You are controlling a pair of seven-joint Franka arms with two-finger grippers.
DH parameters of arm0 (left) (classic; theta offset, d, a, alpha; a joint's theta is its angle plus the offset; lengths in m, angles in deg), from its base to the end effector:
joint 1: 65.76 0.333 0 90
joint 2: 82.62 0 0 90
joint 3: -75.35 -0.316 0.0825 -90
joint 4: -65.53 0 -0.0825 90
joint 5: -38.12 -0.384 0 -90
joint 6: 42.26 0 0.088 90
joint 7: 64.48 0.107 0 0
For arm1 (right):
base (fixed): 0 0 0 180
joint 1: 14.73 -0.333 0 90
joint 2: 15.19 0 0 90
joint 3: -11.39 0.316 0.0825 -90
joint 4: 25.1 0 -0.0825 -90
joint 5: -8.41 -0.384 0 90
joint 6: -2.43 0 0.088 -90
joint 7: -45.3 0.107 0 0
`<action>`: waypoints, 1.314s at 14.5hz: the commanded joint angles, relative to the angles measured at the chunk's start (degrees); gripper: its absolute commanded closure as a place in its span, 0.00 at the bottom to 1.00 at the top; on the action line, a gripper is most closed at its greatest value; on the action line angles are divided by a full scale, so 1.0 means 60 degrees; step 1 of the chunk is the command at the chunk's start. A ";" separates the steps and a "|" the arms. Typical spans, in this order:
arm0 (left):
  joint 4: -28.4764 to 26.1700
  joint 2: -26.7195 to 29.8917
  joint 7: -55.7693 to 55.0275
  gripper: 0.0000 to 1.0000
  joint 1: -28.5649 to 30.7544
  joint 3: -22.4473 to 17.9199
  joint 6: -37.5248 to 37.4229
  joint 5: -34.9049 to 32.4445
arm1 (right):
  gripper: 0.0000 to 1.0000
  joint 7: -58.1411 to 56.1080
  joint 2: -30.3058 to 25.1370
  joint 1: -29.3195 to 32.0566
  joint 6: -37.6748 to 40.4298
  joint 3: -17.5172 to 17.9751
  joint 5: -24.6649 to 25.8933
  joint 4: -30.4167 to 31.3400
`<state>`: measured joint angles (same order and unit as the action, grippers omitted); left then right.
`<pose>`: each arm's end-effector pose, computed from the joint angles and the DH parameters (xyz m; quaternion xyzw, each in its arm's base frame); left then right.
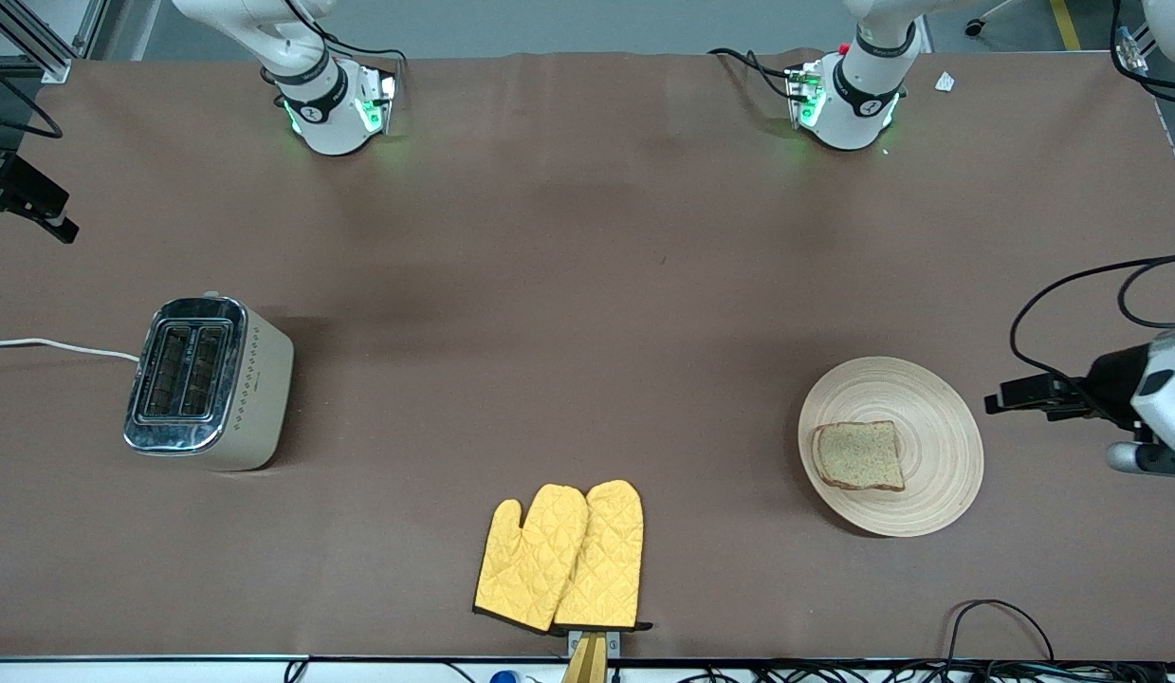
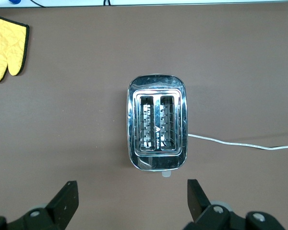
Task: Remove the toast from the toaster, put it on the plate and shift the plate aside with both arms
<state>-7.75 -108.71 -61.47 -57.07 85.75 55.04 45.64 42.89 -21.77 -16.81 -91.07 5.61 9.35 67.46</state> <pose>0.6885 -0.0076 0.4951 0.9941 -0.0232 -0.0130 0.1048 0.5230 -0.0390 0.6707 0.9978 -0.0113 0.0651 0.0059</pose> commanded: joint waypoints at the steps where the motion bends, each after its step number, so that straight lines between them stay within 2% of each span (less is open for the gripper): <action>1: -0.0296 0.0831 -0.1141 0.00 -0.0699 -0.0049 -0.0481 -0.0549 | 0.00 -0.0038 0.0056 0.0025 0.0100 0.0055 0.0150 -0.0134; 5: -0.0340 0.1417 -0.1716 0.00 -0.1243 -0.0005 -0.0936 -0.0563 | 0.00 -0.0038 0.0056 0.0025 0.0100 0.0055 0.0150 -0.0134; 8: -0.0340 0.1739 -0.1615 0.00 -0.1930 -0.0136 -0.0923 -0.1191 | 0.00 -0.0038 0.0056 0.0025 0.0100 0.0041 0.0150 -0.0134; 10: -0.0413 0.2133 -0.1570 0.00 -0.2005 -0.0166 -0.0937 -0.1384 | 0.00 -0.0053 0.0056 0.0025 0.0085 0.0041 0.0150 -0.0134; 13: -0.1158 0.3173 -0.1323 0.00 -0.2034 -0.0340 -0.0937 -0.1399 | 0.00 -0.0038 0.0056 0.0025 0.0085 0.0040 0.0150 -0.0134; 16: -0.2284 0.4286 -0.1219 0.00 -0.2035 -0.0560 -0.1142 -0.1399 | 0.00 -0.0038 0.0056 0.0025 0.0085 0.0040 0.0150 -0.0134; 19: -0.2931 0.5019 -0.1292 0.00 -0.2034 -0.0561 -0.1331 -0.1399 | 0.00 -0.0038 0.0056 0.0025 0.0085 0.0040 0.0150 -0.0134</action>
<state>-19.93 -83.41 -69.70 -68.82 82.77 47.30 38.18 42.88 -21.77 -16.81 -91.07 5.63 9.35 67.42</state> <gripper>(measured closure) 0.000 0.000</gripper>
